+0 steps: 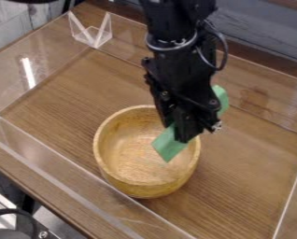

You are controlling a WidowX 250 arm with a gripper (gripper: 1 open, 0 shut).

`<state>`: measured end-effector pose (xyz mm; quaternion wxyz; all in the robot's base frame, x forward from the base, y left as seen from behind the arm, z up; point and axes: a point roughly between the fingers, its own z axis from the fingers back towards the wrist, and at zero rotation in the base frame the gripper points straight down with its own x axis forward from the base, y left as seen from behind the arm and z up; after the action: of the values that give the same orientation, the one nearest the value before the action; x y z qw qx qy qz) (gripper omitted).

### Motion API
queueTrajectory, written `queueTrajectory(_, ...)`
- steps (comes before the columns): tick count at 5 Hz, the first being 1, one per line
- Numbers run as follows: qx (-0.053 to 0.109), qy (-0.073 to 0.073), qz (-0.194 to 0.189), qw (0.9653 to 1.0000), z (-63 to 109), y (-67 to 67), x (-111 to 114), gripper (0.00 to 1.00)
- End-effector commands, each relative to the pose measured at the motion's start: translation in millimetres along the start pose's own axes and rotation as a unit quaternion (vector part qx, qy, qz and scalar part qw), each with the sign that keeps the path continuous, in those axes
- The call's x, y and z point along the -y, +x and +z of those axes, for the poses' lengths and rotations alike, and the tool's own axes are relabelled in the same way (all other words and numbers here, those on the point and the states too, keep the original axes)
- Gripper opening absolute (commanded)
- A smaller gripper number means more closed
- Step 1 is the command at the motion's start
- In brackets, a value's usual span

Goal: Put the green block in the brown bowl

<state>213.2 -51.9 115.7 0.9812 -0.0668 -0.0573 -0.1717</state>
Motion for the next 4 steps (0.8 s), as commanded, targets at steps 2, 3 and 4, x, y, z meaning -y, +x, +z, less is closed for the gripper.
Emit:
queueTrajectory(2,0.018,0.004,0.009,0.9998,0.6,6.2,-5.8,0.00)
queueTrajectory(3,0.019,0.004,0.012,0.9997,-1.5,7.0,-7.9,0.00)
queueTrajectory(4,0.020,0.004,0.015,0.9997,-3.6,8.0,-10.0,0.00)
